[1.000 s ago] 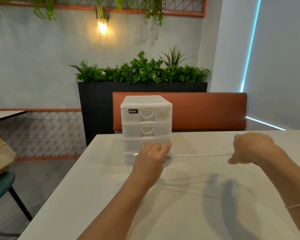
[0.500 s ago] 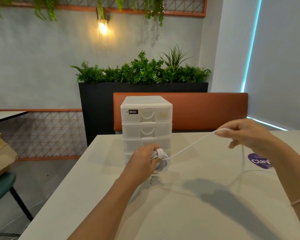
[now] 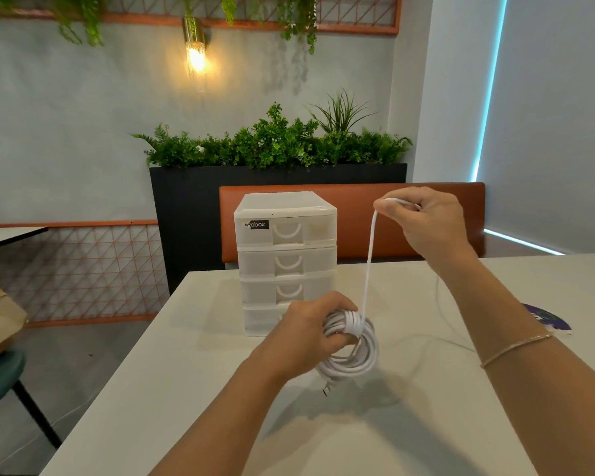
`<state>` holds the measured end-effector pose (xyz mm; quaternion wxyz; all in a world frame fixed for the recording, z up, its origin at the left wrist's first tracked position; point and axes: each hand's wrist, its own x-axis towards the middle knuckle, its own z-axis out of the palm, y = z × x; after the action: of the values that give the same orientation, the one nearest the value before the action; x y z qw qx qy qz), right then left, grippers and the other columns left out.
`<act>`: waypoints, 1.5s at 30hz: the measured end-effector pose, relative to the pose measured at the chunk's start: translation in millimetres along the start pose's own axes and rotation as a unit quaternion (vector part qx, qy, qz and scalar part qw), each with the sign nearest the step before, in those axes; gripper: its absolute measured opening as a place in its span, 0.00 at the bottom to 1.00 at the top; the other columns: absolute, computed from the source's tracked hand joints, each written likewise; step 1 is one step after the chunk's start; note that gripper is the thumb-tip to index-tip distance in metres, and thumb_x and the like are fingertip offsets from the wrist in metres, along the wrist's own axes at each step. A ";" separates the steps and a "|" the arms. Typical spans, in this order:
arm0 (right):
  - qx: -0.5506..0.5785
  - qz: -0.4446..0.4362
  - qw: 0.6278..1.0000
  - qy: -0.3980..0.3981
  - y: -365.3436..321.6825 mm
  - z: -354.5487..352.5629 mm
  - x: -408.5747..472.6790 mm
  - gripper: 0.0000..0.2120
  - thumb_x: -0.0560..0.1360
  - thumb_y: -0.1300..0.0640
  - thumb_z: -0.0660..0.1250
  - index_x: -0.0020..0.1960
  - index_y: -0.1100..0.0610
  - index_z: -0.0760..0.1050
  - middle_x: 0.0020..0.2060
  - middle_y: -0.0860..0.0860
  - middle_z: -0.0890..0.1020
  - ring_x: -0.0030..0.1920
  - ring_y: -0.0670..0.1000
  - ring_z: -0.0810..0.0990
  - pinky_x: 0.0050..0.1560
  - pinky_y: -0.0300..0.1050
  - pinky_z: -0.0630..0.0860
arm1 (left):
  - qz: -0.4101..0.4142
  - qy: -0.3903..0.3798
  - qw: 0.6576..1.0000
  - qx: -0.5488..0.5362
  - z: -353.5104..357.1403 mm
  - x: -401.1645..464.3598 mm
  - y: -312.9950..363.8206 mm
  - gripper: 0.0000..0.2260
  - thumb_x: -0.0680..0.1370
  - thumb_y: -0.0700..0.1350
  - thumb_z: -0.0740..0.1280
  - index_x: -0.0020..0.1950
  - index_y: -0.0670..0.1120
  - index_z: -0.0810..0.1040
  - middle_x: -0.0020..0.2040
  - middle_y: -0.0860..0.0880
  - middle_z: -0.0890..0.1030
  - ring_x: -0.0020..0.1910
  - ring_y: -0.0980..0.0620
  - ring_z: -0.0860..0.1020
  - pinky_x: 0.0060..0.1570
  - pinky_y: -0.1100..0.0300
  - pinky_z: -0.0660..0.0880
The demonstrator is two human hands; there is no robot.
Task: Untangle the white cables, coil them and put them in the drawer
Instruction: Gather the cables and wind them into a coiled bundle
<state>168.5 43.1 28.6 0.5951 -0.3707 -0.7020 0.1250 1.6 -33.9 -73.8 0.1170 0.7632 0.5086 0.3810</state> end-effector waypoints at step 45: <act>-0.327 0.010 0.920 -0.216 -6.9 42.2 -110.2 0.13 0.77 0.50 0.60 0.55 0.47 0.81 0.68 0.50 0.69 0.67 0.51 0.63 0.62 0.45 0.64 | -0.251 0.082 0.812 -0.521 -16.3 0.4 2.7 0.20 0.67 0.28 0.71 0.55 0.46 0.78 0.44 0.43 0.83 0.38 0.49 0.82 0.38 0.60 0.80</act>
<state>128.6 -24.2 -60.0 0.2732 -0.5154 -0.8117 -0.0288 -7.9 -38.2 -61.0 0.5465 0.3997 0.4154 0.6074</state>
